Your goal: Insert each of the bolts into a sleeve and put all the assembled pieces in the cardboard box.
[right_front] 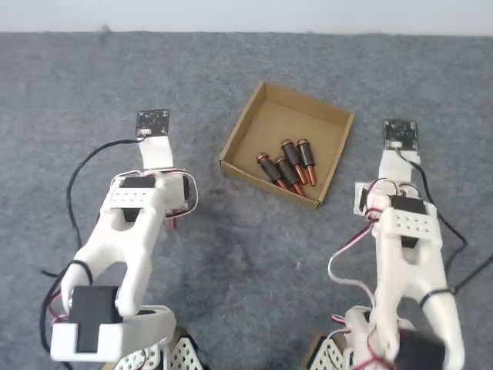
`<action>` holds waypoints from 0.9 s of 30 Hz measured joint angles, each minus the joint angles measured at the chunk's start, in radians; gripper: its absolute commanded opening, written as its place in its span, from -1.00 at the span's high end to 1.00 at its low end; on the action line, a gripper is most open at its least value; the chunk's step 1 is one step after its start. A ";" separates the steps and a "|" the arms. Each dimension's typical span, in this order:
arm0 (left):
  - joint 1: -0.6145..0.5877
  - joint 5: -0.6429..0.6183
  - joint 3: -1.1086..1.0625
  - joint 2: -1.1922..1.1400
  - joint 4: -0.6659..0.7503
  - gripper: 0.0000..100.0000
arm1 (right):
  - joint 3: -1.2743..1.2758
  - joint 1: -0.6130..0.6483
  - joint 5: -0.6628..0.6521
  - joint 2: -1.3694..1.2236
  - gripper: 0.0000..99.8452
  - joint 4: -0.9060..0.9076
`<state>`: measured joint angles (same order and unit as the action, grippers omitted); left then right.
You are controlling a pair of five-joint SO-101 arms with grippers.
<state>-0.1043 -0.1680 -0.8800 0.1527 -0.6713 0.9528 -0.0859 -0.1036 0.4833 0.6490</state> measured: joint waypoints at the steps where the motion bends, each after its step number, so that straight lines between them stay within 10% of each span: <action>1: 0.000 0.003 -0.002 0.000 0.006 0.98 | 0.000 0.023 0.000 0.032 0.99 -0.014; 27: -0.006 0.003 -0.005 0.000 0.015 0.98 | 0.178 0.328 0.000 -0.046 0.99 -1.186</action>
<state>-0.1105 -0.1649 -0.8846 0.1527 -0.6559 1.1308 0.2424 -0.1036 0.4373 -0.5370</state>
